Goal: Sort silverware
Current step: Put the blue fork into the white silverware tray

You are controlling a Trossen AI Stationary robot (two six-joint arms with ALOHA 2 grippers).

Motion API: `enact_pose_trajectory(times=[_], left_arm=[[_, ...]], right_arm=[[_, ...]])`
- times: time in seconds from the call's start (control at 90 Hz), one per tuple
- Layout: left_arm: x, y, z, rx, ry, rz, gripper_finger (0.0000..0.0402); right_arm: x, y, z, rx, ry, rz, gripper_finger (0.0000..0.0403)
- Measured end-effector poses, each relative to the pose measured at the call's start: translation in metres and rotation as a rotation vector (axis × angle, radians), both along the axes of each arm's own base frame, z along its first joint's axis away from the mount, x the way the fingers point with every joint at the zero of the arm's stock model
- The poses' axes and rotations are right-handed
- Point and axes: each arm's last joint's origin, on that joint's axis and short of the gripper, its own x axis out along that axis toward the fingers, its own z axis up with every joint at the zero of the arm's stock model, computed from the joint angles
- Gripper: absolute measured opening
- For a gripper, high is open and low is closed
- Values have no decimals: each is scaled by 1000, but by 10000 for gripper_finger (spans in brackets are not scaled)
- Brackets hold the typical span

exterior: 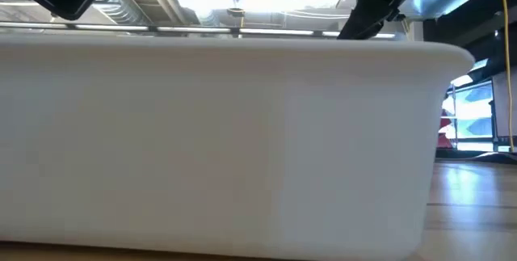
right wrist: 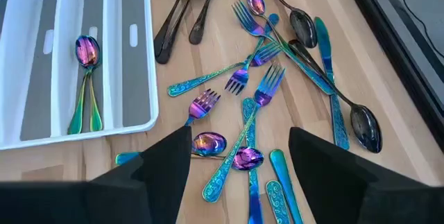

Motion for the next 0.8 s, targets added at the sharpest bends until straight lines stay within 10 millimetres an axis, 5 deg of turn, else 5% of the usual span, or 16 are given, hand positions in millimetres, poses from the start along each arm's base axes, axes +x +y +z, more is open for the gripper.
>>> enact_pose_trajectory(times=[0.8], left_arm=[[3, 10, -2, 167, -83, -218, 38]], right_arm=[[0, 0, 0, 0, 0, -1, 225]])
